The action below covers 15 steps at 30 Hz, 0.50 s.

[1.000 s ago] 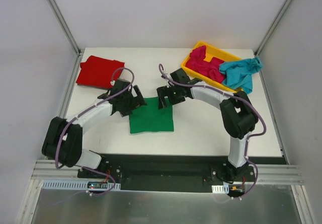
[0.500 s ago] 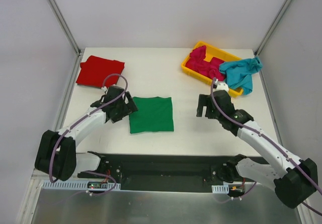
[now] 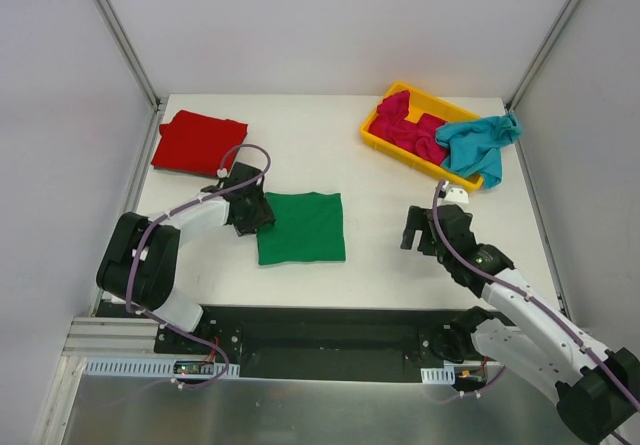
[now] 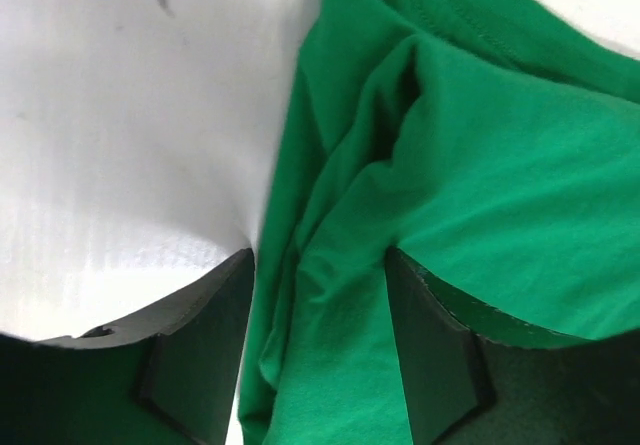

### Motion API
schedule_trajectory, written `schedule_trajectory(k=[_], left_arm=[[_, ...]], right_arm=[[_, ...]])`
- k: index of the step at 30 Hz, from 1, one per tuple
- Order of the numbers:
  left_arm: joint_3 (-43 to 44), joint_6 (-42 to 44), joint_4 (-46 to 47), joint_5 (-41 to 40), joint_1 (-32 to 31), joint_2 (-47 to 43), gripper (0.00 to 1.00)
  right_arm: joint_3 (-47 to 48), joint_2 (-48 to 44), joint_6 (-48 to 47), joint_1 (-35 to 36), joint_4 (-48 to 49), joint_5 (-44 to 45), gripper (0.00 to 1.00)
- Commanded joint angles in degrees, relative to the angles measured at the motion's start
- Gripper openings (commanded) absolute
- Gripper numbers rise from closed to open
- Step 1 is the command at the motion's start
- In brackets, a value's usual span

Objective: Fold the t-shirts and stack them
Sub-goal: Put the neatly folded tshirt into the corner of the board with the left arm

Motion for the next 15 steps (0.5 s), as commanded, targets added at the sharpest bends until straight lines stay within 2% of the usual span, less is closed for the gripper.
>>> schedule_trajectory(k=[1,3,5,8,11,13,15], left_arm=[[0.65,0.18,-1.03,0.49,-2.37,5.82,0.51],[1.88,0.36,-1.12,0.49,-3.6,8.11,0.45],[2.84,0.45,-1.38,0.31,-4.57,10.05,0.35],[4.69,1.06,-2.43,-2.14,-6.15,11.2,0.03],[8.55,3.34,-5.42,-7.23,-7.39,11.37,0.0],[11.62,5.8,-7.35,-12.84,-8.18,10.85,0.0],[14.61,11.84,-8.41,-21.44,-8.36,10.06,0.0]], right_arm=[[-2.06,-1.87,1.57,-0.23,1.91,3.72,0.96],[-2.24,-2.75,1.48,-0.24,1.65,3.98,0.96],[-2.5,-3.8,1.13,-0.15,1.56,4.51,0.96],[-3.2,-5.21,1.04,-0.24,1.39,6.0,0.96],[-3.64,-6.79,1.04,-0.15,1.3,6.27,0.96],[-3.82,-7.41,0.96,-0.15,1.13,6.79,0.96],[-4.17,-8.11,0.78,-0.24,1.04,7.5,0.96]])
